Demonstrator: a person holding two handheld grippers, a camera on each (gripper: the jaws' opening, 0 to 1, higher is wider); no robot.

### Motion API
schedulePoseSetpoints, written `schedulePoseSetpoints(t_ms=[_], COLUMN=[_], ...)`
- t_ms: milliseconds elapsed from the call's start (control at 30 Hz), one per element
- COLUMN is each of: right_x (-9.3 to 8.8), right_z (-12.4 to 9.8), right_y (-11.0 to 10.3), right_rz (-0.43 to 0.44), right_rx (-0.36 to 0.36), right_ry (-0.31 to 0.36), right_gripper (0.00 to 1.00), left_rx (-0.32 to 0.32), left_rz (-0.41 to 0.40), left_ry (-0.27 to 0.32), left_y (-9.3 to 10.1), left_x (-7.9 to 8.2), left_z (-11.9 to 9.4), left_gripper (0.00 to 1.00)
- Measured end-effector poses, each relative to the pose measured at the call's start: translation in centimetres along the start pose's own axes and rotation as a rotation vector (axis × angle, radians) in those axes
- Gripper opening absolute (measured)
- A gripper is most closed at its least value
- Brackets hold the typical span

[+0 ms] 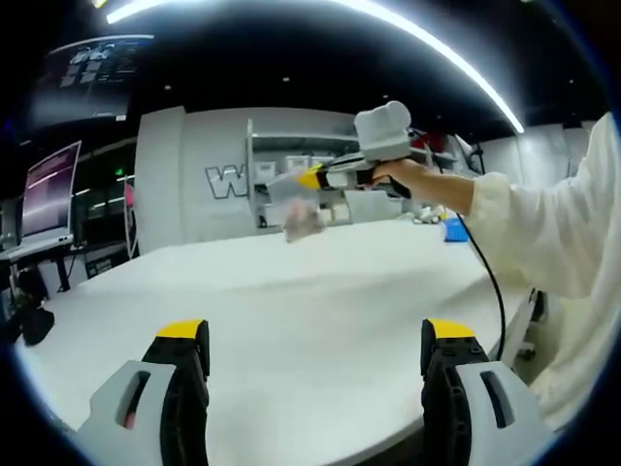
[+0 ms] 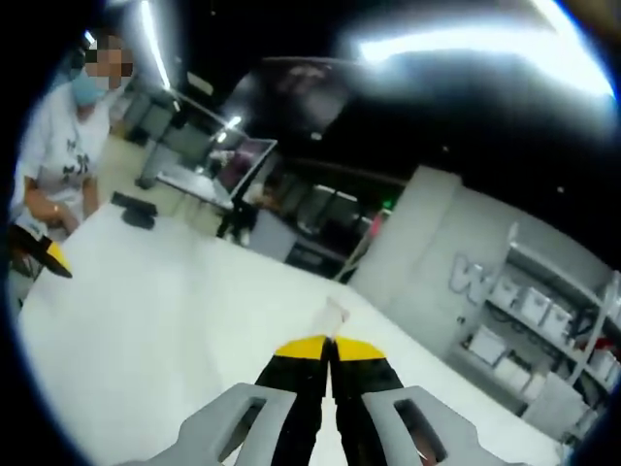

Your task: Open the resealable bag by pulling the two sides of the seal apart until the entire bag opening is separated and visibly accessible.

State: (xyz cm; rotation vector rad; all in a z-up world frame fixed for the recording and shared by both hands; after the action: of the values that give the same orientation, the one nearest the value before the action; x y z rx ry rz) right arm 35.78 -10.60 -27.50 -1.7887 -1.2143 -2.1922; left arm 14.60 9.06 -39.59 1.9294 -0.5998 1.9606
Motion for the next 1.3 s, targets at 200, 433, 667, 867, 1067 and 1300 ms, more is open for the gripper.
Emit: schedulePoseSetpoints(t_ms=[200,433,667,867,1067,1300], right_x=[0.1,0.2,0.3,0.1,-0.3,-0.2], right_z=[-1.0,-2.3,-2.8,-3.3,-3.8,-4.5], right_y=[-0.8,-1.9,-2.3,-2.4,-2.5,-3.3], right_rz=[-0.031,-0.049,-0.042,-0.047,-0.054,-0.056], right_rx=[0.003,0.020,0.036,0.033,0.033,0.040], right_ry=[0.002,0.011,0.019,0.025,0.019,0.033], right_gripper=[0.00,0.00,0.00,0.00,0.00,0.00], left_rx=[0.002,0.004,0.000,-0.004,-0.002,-0.009], left_rz=[-0.001,0.007,0.010,0.012,0.009,0.011], left_ry=[-0.005,-0.014,-0.014,-0.020,-0.015,-0.023], left_y=[-0.1,0.0,0.1,0.3,0.3,0.4], left_x=[-0.1,-0.2,-0.2,-0.3,-0.2,-0.3], left_z=[-0.2,-0.3,-0.3,-0.2,-0.2,-0.1], left_gripper=[0.89,0.88,0.88,0.88,0.88,0.88])
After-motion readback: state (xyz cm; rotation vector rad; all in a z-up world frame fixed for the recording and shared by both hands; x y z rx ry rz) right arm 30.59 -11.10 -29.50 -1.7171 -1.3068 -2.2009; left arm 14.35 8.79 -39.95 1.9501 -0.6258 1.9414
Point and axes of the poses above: the point that each gripper's makers call its tool centre point, and the gripper's own axes: z roughly forward along the fingers, y roughly to its right, x roughly out of its top, the point moved 8 cm from there along -z, roughly backward along the fingers, and after that the axes turned 5 degrees about y, right-handed, at the moved point
